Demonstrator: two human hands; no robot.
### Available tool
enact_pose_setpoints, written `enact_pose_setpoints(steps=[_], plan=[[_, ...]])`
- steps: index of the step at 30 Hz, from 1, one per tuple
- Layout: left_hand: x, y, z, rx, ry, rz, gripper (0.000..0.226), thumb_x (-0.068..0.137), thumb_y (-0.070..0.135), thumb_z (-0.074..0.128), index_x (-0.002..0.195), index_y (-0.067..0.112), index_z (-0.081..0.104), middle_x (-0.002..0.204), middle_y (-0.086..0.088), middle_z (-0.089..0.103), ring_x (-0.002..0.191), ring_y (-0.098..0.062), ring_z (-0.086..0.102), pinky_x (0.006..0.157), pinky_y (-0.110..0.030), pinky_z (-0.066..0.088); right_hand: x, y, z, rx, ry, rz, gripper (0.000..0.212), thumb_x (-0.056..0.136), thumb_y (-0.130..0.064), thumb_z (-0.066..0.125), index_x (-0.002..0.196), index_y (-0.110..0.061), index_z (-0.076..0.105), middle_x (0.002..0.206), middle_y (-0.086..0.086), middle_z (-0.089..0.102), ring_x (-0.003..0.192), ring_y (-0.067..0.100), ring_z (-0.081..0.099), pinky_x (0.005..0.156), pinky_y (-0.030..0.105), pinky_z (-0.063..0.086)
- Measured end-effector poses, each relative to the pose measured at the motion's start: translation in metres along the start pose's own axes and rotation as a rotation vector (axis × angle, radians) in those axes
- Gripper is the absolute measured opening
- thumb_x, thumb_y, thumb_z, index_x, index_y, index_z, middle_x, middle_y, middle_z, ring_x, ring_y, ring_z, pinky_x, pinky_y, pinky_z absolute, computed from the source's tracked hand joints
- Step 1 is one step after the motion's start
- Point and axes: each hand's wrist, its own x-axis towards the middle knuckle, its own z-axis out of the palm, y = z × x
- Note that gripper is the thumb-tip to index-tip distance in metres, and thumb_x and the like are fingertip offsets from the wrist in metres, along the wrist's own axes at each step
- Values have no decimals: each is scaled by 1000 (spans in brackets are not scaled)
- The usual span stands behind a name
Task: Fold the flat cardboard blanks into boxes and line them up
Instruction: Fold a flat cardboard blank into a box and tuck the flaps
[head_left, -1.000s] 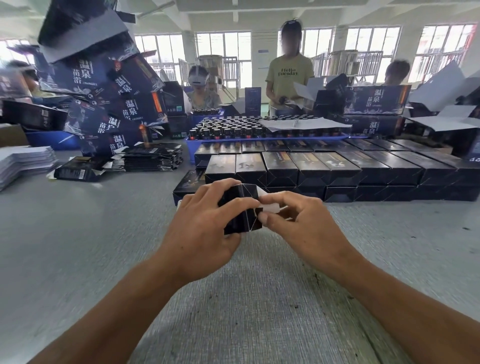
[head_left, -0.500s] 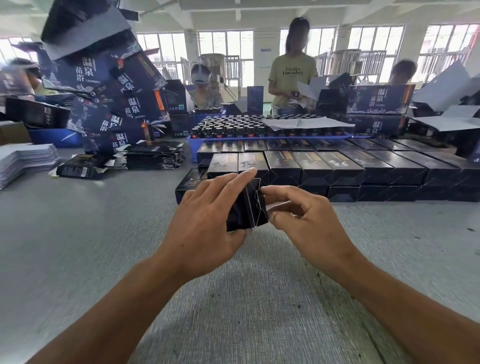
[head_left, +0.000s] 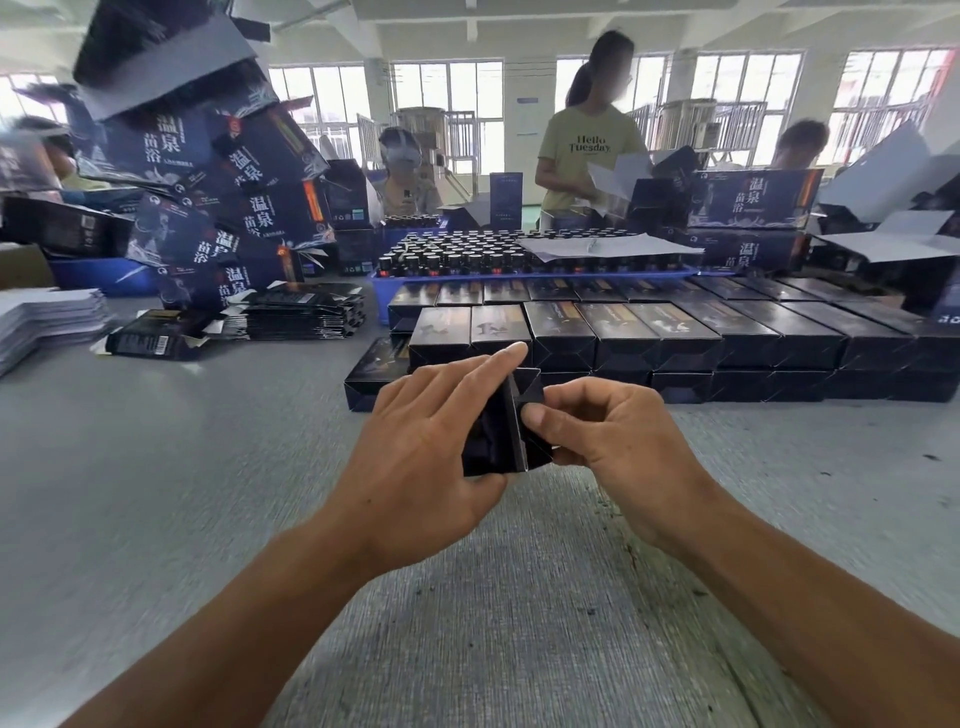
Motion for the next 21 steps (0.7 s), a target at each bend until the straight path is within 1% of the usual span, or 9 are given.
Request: enact_pose_setpoints(steps=[3, 6, 9, 11, 13, 14, 15, 18, 21], plan=[[0, 0, 0, -8, 1, 0, 97, 75, 40, 76, 156, 33, 23, 147, 12, 46, 135, -9, 38, 110, -31, 25, -1, -1, 0, -41, 5, -19, 10, 80, -30, 81, 85, -23, 76, 84, 1, 77, 81, 17, 73, 72, 28, 59], [0, -1, 0, -16, 4, -5, 100, 75, 37, 79, 156, 32, 22, 147, 11, 46, 135, -8, 37, 110, -30, 24, -2, -3, -1, -58, -21, -30, 11, 85, -30, 78, 93, -23, 75, 88, -1, 77, 83, 14, 74, 70, 24, 57], [-1, -2, 0, -27, 7, -10, 100, 75, 38, 78, 156, 33, 21, 147, 11, 46, 134, -8, 36, 108, -31, 26, -4, -4, 0, -73, -38, -36, 14, 89, -32, 74, 100, -24, 74, 92, -3, 77, 86, 13, 74, 72, 26, 58], [-1, -2, 0, -25, 4, -10, 99, 74, 40, 75, 156, 34, 20, 147, 12, 46, 133, -7, 36, 106, -31, 26, -5, -5, 2, -115, -57, -59, 29, 87, -41, 73, 112, -26, 71, 97, -5, 76, 90, 11, 73, 74, 26, 59], [0, -1, 1, -16, -3, -4, 97, 73, 42, 71, 156, 35, 19, 147, 14, 45, 134, -8, 37, 106, -31, 27, -7, -3, 3, -158, -89, -76, 57, 81, -52, 75, 132, -33, 58, 105, -6, 73, 95, 10, 73, 77, 27, 60], [0, -1, 1, -10, -5, 5, 97, 73, 42, 70, 156, 35, 19, 147, 15, 45, 134, -8, 38, 106, -31, 28, -8, -3, 4, -171, -112, -80, 65, 80, -52, 77, 138, -38, 51, 108, -6, 71, 96, 9, 72, 79, 28, 61], [0, 0, 2, -5, -4, 20, 96, 74, 41, 69, 156, 35, 19, 148, 15, 44, 134, -9, 38, 106, -32, 27, -8, -3, 5, -172, -136, -88, 67, 81, -48, 79, 139, -43, 47, 110, -6, 70, 96, 9, 72, 80, 28, 61], [0, 1, 5, 8, 17, 67, 94, 77, 36, 72, 156, 30, 22, 155, 10, 39, 141, -15, 34, 114, -35, 25, -6, -3, 6, -128, -103, -115, 50, 84, -28, 78, 125, -47, 57, 105, -5, 71, 93, 11, 73, 76, 27, 61], [1, 0, 5, 16, 67, 11, 95, 76, 32, 77, 155, 29, 24, 159, 3, 31, 147, -22, 27, 117, -41, 23, 0, -3, 1, 2, 5, -56, 39, 73, -25, 77, 108, -34, 64, 99, 1, 74, 88, 18, 74, 73, 33, 62]])
